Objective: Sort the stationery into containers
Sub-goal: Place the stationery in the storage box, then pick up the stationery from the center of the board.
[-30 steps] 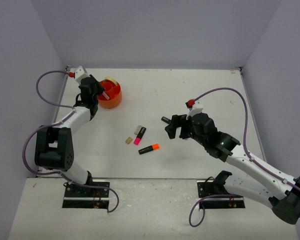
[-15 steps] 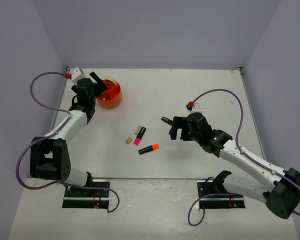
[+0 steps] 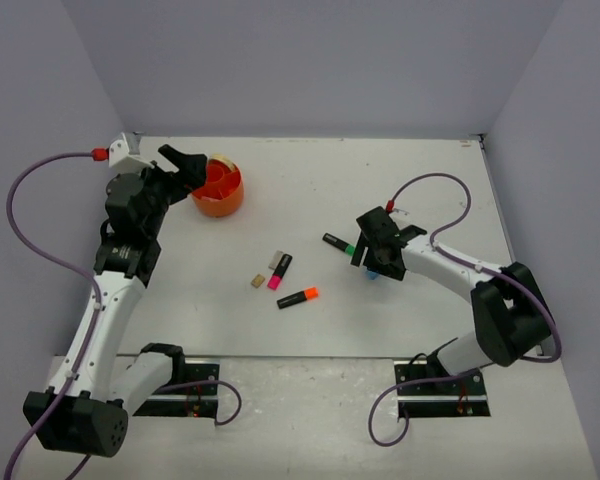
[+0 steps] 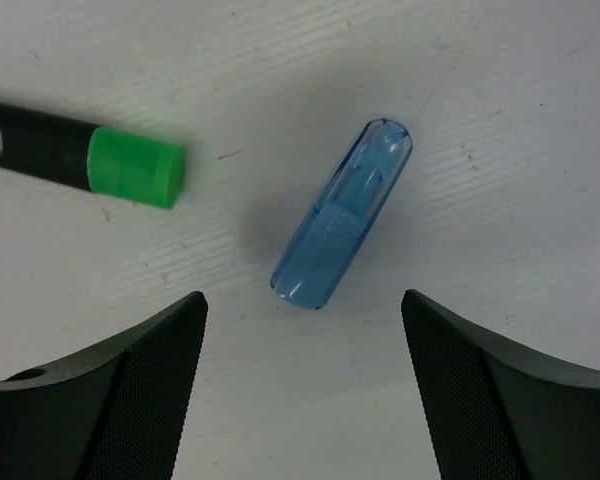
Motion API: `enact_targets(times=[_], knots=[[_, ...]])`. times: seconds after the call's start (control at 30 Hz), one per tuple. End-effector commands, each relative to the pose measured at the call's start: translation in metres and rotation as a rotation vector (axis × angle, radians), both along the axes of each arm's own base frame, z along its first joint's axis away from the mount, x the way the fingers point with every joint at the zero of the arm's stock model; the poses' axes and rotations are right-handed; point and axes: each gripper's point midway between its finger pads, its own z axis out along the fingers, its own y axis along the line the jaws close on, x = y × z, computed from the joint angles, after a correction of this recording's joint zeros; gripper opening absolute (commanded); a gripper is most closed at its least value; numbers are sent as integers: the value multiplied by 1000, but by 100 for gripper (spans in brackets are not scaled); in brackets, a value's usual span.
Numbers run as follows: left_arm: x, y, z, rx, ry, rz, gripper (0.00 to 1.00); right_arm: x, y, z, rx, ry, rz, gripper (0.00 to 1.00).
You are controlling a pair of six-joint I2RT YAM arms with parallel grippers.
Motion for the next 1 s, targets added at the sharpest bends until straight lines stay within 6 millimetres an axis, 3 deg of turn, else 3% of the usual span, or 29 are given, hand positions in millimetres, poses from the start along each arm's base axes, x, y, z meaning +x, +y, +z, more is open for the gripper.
enact_targets(times=[0.0,0.17,0.3,0.43,0.6,0.77,0.87,0.93,0.97], knots=[[-21,-11,-11,41,49,-95,100,24,-9,2,-37,-30,-101,79],[-30,-17,-16,63,67,-143,100,27,-8,-16,-39,7,-115,72],[-30,-22,-20,60,78,-169,100,25,-4,-22,-19,17,-105,52],[-29,-27,-24,48,87,-199,100,22,-3,-22,-5,17,-93,40],[-28,-32,-25,36,86,-224,100,19,-1,-23,10,16,-74,31],[-28,-36,-20,33,77,-245,100,20,0,-22,7,18,-55,34],[-28,-37,-17,38,69,-253,100,18,0,-23,9,23,-46,21],[-27,-37,-17,39,69,-253,100,17,1,-23,16,25,-38,0],[-26,-38,-18,37,72,-255,100,17,2,-22,22,24,-33,0]])
